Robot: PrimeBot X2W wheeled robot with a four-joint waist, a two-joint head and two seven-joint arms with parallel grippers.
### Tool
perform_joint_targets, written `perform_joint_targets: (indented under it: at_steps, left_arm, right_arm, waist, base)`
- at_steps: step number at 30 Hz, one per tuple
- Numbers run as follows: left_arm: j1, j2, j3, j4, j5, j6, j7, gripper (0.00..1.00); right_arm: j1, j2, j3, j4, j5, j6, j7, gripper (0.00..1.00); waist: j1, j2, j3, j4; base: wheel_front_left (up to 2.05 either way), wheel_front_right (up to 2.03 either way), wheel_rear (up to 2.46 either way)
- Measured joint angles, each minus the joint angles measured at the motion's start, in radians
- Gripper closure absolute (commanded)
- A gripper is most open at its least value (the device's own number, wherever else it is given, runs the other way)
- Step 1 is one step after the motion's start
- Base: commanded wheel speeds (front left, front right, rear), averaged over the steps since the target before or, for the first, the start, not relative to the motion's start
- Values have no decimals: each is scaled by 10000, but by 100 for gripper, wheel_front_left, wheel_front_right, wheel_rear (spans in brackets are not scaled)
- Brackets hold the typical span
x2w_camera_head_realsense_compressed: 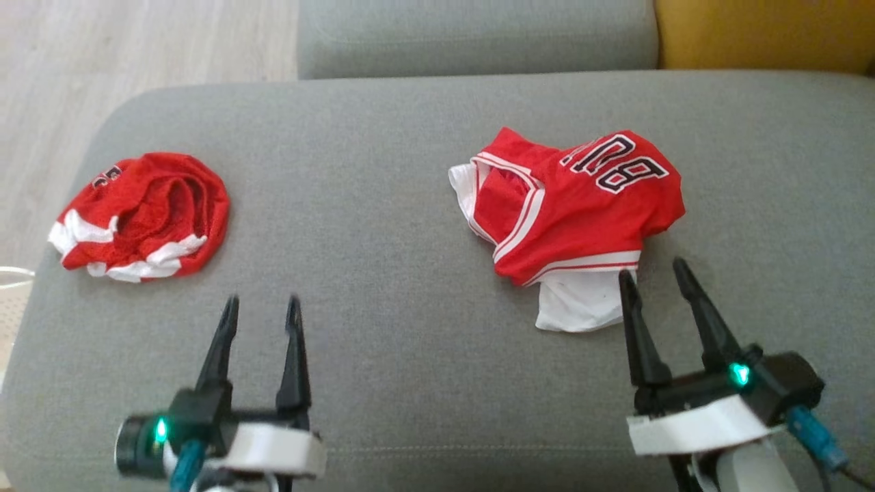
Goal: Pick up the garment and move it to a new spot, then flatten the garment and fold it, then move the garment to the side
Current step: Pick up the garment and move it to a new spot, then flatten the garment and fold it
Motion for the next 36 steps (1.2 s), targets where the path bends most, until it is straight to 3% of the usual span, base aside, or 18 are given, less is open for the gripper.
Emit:
perform_joint_targets:
  at_steps: [8,36]
  left_arm:
    - [788,-67,328,-36,159,0,0,0]
    - [921,-86,309,90,159,-12,2,0]
  right_arm:
    - [686,44,-644,-104,-151,0,0,0]
    - [733,52,-571,-75,-102,0,0,0]
  waist:
    - [0,0,-440,11]
    - [0,0,-489,-150]
  base:
    - [0,0,0]
    - [0,0,0]
